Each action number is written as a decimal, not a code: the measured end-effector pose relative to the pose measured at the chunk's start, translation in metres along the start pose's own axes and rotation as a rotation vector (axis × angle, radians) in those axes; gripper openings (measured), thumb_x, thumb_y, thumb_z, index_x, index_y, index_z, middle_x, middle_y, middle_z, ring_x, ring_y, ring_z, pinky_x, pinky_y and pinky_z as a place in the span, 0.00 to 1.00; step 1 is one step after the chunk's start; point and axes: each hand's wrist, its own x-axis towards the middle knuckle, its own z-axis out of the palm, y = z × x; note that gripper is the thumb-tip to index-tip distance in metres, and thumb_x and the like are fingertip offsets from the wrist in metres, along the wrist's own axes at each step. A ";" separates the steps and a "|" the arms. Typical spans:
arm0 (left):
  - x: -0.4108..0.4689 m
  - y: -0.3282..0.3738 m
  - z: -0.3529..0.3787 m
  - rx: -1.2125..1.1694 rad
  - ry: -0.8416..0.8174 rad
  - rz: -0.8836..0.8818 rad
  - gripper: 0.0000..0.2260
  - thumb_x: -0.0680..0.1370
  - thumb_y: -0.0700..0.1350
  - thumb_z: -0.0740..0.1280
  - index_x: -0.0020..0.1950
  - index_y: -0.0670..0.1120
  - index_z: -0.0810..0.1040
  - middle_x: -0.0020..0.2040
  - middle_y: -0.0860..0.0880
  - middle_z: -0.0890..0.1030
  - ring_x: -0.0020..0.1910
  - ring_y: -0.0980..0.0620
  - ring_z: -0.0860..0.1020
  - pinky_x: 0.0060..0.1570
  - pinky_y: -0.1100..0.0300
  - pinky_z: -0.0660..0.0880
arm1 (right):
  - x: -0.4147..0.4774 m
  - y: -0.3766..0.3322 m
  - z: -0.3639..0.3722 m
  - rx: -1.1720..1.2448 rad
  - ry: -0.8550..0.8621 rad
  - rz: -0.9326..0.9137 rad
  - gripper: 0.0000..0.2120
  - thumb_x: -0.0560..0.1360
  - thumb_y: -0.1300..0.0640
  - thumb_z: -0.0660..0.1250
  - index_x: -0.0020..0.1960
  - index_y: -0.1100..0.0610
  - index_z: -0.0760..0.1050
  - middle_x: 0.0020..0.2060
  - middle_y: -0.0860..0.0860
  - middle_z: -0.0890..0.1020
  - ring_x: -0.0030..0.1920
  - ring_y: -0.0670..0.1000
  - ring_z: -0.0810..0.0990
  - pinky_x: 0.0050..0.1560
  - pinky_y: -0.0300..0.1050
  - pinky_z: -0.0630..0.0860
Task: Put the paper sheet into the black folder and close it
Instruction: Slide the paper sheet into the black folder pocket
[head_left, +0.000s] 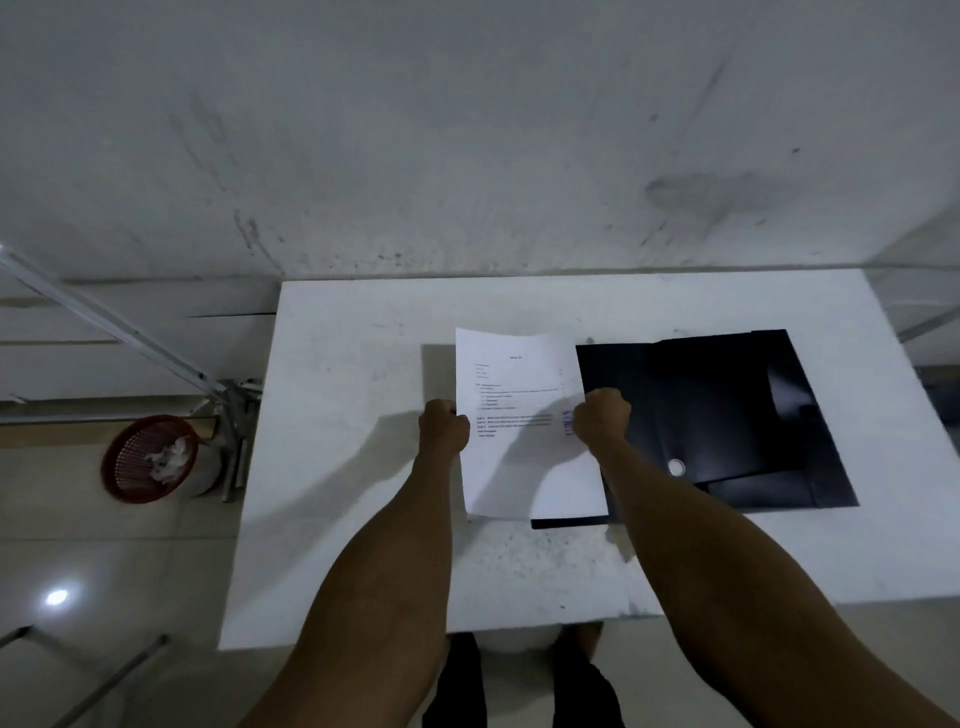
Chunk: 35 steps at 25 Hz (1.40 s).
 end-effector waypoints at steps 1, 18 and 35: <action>-0.003 0.005 0.017 -0.005 -0.003 0.005 0.07 0.73 0.32 0.61 0.39 0.42 0.74 0.38 0.43 0.73 0.39 0.49 0.71 0.37 0.58 0.66 | 0.008 0.013 -0.010 -0.023 0.015 -0.014 0.14 0.76 0.64 0.61 0.58 0.65 0.80 0.57 0.62 0.82 0.59 0.61 0.80 0.51 0.44 0.75; -0.027 0.057 0.182 -0.016 0.139 -0.051 0.14 0.78 0.36 0.64 0.61 0.34 0.81 0.60 0.37 0.82 0.58 0.37 0.81 0.57 0.50 0.78 | 0.140 0.238 -0.188 -0.347 0.111 0.125 0.33 0.74 0.55 0.62 0.77 0.57 0.56 0.77 0.60 0.57 0.78 0.65 0.52 0.73 0.67 0.55; -0.023 0.079 0.235 -0.032 0.048 -0.034 0.14 0.80 0.36 0.63 0.64 0.34 0.78 0.63 0.36 0.80 0.62 0.37 0.79 0.55 0.56 0.74 | 0.148 0.253 -0.192 -0.245 0.095 0.066 0.35 0.76 0.57 0.63 0.78 0.61 0.52 0.70 0.63 0.66 0.68 0.67 0.68 0.64 0.66 0.68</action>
